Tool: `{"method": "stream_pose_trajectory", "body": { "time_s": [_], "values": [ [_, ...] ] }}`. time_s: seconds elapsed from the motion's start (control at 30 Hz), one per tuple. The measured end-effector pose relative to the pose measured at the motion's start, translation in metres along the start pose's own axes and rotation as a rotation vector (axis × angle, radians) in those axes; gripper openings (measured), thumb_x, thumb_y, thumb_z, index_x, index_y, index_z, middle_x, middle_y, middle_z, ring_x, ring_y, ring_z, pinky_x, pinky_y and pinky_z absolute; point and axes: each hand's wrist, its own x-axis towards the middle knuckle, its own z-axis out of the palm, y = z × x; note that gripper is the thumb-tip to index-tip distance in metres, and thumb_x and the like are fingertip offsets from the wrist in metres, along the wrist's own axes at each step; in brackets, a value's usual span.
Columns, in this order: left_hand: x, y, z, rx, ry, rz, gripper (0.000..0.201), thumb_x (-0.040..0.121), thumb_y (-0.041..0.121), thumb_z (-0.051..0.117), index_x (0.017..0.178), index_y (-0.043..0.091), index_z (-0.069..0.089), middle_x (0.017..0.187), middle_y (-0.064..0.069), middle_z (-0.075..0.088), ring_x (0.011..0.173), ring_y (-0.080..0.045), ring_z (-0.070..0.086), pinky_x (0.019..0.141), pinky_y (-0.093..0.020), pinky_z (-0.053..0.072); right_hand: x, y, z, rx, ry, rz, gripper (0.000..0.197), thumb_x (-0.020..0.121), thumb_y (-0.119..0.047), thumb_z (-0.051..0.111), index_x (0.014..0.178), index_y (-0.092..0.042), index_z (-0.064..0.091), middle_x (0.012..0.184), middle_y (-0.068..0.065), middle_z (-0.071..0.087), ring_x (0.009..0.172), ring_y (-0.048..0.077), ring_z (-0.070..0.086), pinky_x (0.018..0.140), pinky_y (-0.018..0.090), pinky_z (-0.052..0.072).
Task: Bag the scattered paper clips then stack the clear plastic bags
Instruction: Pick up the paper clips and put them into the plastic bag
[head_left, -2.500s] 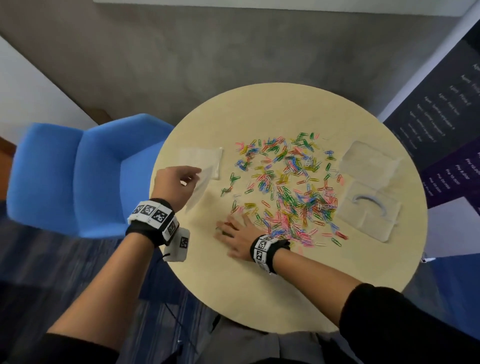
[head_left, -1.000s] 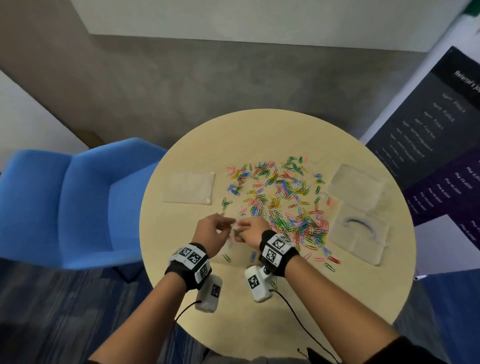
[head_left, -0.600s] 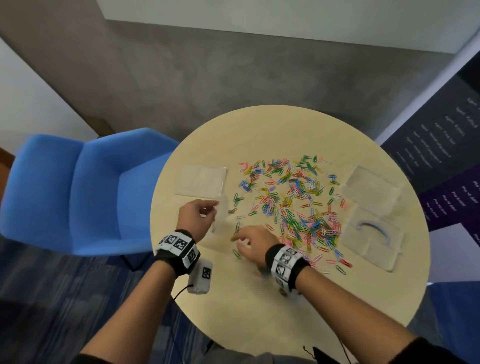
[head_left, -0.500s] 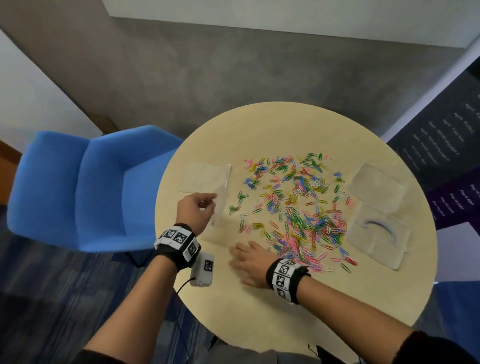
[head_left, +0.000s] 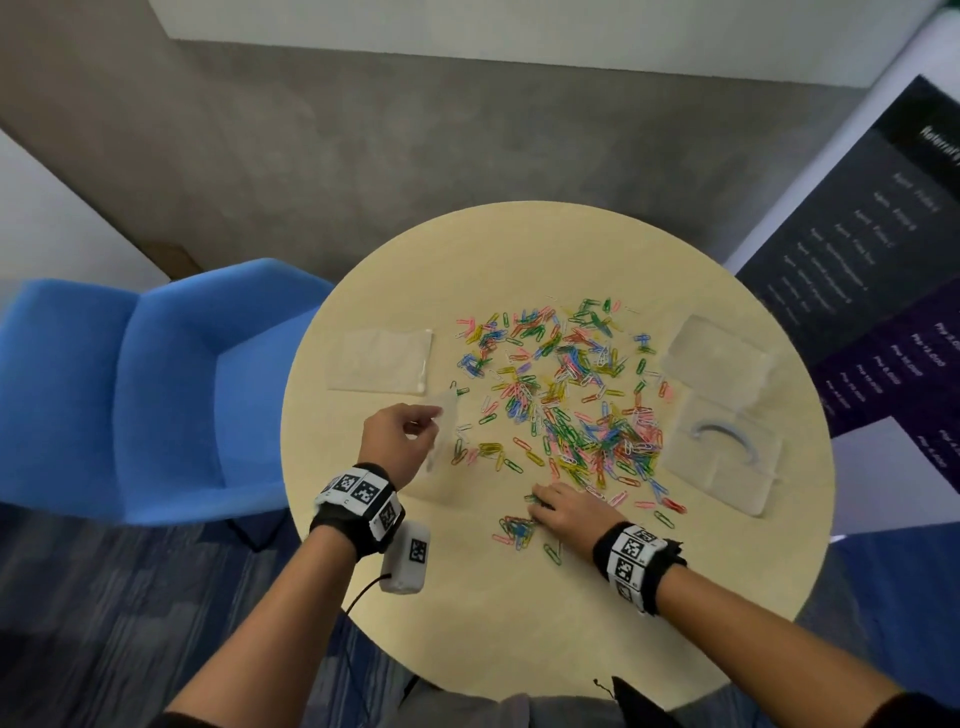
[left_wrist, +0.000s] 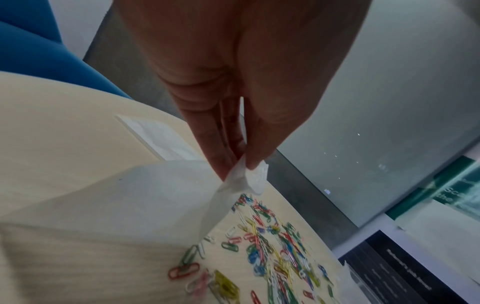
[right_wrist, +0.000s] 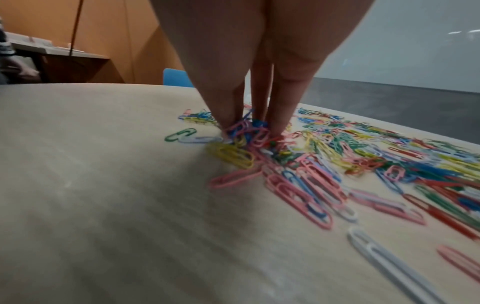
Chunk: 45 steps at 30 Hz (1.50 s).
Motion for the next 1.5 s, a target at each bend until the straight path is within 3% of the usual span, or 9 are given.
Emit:
{"method": "stream_pose_trajectory", "body": {
  "time_s": [0.27,0.43,0.53,0.67,0.97,1.13,1.27,1.37,1.5],
  "values": [
    [-0.003,0.017,0.031,0.016,-0.095,0.002,0.023,0.086,0.009,0.066,0.104,0.017,0.076,0.086,-0.001,0.074,0.076,-0.015,0.071,0.078,-0.024,0.054,0.005,0.011,-0.034,0.437,0.141,0.395,0.027,0.092,-0.01,0.055,0.114,-0.011,0.071,0.11,0.007,0.071,0.103,0.025,0.063,0.092,0.028,0.049],
    [-0.007,0.022,0.043,0.007,-0.123,-0.001,0.022,0.086,0.009,0.067,0.105,0.017,0.076,0.087,-0.002,0.074,0.076,-0.014,0.071,0.08,-0.024,0.055,-0.009,0.016,-0.067,1.354,0.474,0.902,0.024,0.082,-0.005,0.073,0.106,-0.004,0.073,0.097,0.008,0.074,0.073,0.011,0.068,0.063,0.011,0.054],
    [-0.009,0.025,0.049,-0.001,-0.132,0.009,0.022,0.086,0.009,0.067,0.104,0.017,0.075,0.084,-0.001,0.074,0.073,-0.011,0.07,0.075,-0.015,0.053,-0.001,0.009,-0.089,2.06,0.564,0.875,0.022,0.083,0.007,0.067,0.105,0.007,0.067,0.094,0.015,0.072,0.075,0.02,0.072,0.072,0.027,0.061],
    [-0.009,0.033,0.055,0.006,-0.134,0.033,0.023,0.086,0.009,0.067,0.106,0.016,0.075,0.084,-0.002,0.074,0.072,-0.012,0.071,0.078,-0.022,0.055,0.024,-0.005,-0.105,2.347,0.59,0.752,0.012,0.085,0.01,0.061,0.094,0.005,0.068,0.085,0.015,0.073,0.073,0.02,0.072,0.066,0.024,0.06],
    [-0.006,0.034,0.053,0.021,-0.152,0.074,0.027,0.085,0.003,0.066,0.108,0.015,0.074,0.088,-0.004,0.073,0.074,-0.015,0.07,0.079,-0.028,0.057,0.066,-0.024,-0.096,2.022,0.439,0.883,0.012,0.092,0.006,0.054,0.096,0.002,0.065,0.104,0.019,0.064,0.086,0.028,0.067,0.075,0.031,0.06],
    [-0.007,0.03,0.053,0.054,-0.198,0.122,0.028,0.085,0.003,0.066,0.11,0.013,0.074,0.097,-0.003,0.072,0.081,-0.013,0.069,0.078,-0.018,0.052,0.071,-0.025,-0.107,1.855,0.246,0.812,0.029,0.089,0.009,0.049,0.075,-0.014,0.058,0.083,0.004,0.057,0.086,0.02,0.059,0.092,0.035,0.053],
    [-0.005,0.03,0.05,0.048,-0.2,0.16,0.028,0.084,0.003,0.066,0.108,0.015,0.075,0.096,-0.003,0.074,0.083,-0.014,0.07,0.082,-0.028,0.056,0.077,-0.031,-0.113,1.847,0.29,0.843,0.027,0.091,0.014,0.039,0.08,-0.003,0.057,0.076,0.013,0.055,0.074,0.022,0.057,0.09,0.038,0.051],
    [-0.004,0.03,0.046,0.042,-0.187,0.153,0.029,0.083,0.001,0.066,0.108,0.014,0.075,0.094,-0.005,0.073,0.083,-0.016,0.069,0.082,-0.027,0.055,0.073,-0.03,-0.115,1.716,0.275,0.792,0.017,0.088,0.008,0.057,0.102,0.001,0.064,0.096,0.021,0.067,0.085,0.029,0.069,0.081,0.035,0.059],
    [-0.002,0.027,0.039,0.016,-0.153,0.116,0.03,0.084,-0.002,0.063,0.107,0.012,0.075,0.089,-0.003,0.071,0.079,-0.016,0.069,0.079,-0.024,0.054,0.061,-0.031,-0.12,1.505,0.438,0.733,0.018,0.084,0.0,0.068,0.101,-0.003,0.07,0.083,0.014,0.071,0.062,0.019,0.071,0.061,0.022,0.058]
  ]
}}
